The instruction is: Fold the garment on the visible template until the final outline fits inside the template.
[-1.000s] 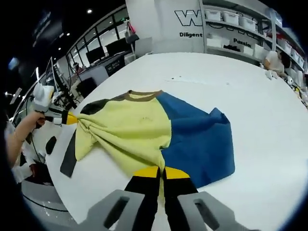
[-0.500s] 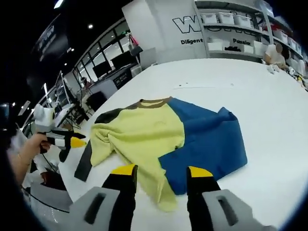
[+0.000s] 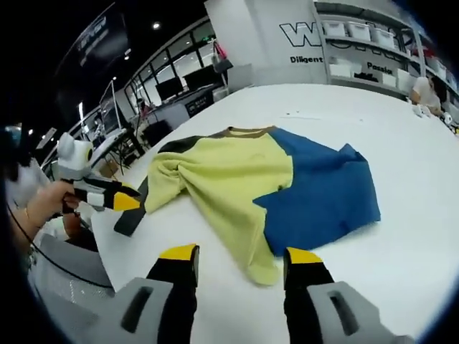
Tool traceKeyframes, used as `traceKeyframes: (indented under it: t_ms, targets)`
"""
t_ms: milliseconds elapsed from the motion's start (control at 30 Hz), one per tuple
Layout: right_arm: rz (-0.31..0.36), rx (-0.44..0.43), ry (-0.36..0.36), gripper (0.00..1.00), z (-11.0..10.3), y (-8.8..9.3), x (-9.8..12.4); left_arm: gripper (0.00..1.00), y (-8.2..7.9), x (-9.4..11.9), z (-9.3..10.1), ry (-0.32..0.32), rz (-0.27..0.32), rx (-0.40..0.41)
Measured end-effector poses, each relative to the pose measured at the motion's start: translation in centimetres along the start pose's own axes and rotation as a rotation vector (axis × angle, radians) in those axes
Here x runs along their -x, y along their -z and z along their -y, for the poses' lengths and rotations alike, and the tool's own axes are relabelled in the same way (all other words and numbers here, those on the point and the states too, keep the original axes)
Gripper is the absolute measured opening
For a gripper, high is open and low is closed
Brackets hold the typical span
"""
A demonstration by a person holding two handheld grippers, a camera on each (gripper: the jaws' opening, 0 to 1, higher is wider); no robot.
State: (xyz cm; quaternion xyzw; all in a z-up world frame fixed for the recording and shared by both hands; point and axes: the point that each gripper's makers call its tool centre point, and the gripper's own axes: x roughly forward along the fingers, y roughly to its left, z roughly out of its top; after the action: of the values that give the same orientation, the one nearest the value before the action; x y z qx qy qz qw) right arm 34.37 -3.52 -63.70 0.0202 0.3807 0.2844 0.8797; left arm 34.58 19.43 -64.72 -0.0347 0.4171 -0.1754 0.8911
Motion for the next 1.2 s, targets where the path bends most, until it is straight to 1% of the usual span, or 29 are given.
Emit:
traceKeyframes:
  t_ms: [67,133,167,233,367,467,533,567,600,700,767,800,933,967,1033,1067,1200]
  targets:
    - [-0.010,0.019,0.003,0.41,0.0,0.6,-0.4,0.37,0.1,-0.3,0.3,0.001,0.003,0.008]
    - [-0.020,0.040,0.010,0.36,0.0,1.3,-0.9,0.34,0.2,-0.8,0.5,0.004,0.005,0.013]
    - [-0.036,0.050,0.010,0.33,0.0,1.8,-1.2,0.33,0.2,-1.2,0.5,0.002,0.009,0.020]
    - [-0.039,0.070,0.018,0.28,0.0,2.2,-1.4,0.31,0.3,-1.4,0.6,-0.003,0.008,0.024]
    - [-0.047,0.102,0.031,0.21,0.2,2.5,-1.7,0.28,0.6,-1.9,0.8,-0.002,-0.005,0.018]
    - [-0.050,0.120,0.039,0.12,0.5,2.5,-1.8,0.22,0.5,-2.0,0.4,-0.022,-0.001,0.004]
    - [-0.050,0.135,0.038,0.05,0.5,2.5,-1.9,0.14,0.6,-2.1,0.1,-0.033,-0.009,-0.003]
    - [-0.051,0.139,0.038,0.00,0.5,2.5,-1.9,0.08,0.7,-2.2,-0.1,-0.042,-0.013,-0.006]
    - [-0.050,0.142,0.037,0.00,0.5,2.5,-1.9,0.05,0.8,-2.2,-0.2,-0.049,-0.017,-0.010]
    - [-0.047,0.149,0.031,0.00,0.2,2.2,-1.7,0.00,0.6,-2.1,0.0,-0.041,-0.010,0.007]
    - [-0.042,0.160,0.018,0.00,-0.2,1.8,-1.2,0.00,0.3,-1.7,0.4,-0.027,-0.002,0.002]
    - [-0.033,0.160,0.012,0.00,-0.4,1.4,-0.9,0.00,0.1,-1.3,0.6,-0.021,0.003,-0.015]
    - [-0.012,0.161,-0.025,0.00,-1.1,0.5,0.1,0.00,-0.2,-0.4,0.7,-0.006,0.011,-0.026]
    - [-0.003,0.160,-0.037,0.00,-1.3,0.2,0.5,0.00,-0.5,0.0,0.6,-0.005,0.020,-0.025]
    - [-0.006,0.161,-0.049,0.00,-1.6,-0.2,1.2,0.00,-0.9,0.9,0.8,0.011,0.025,-0.027]
    - [0.006,0.175,-0.049,0.00,-1.7,-0.7,1.7,0.00,-1.3,1.6,0.9,0.012,0.037,-0.039]
    - [0.025,0.182,-0.064,0.00,-2.2,-1.8,3.2,0.00,-2.2,3.5,0.7,0.015,0.050,-0.084]
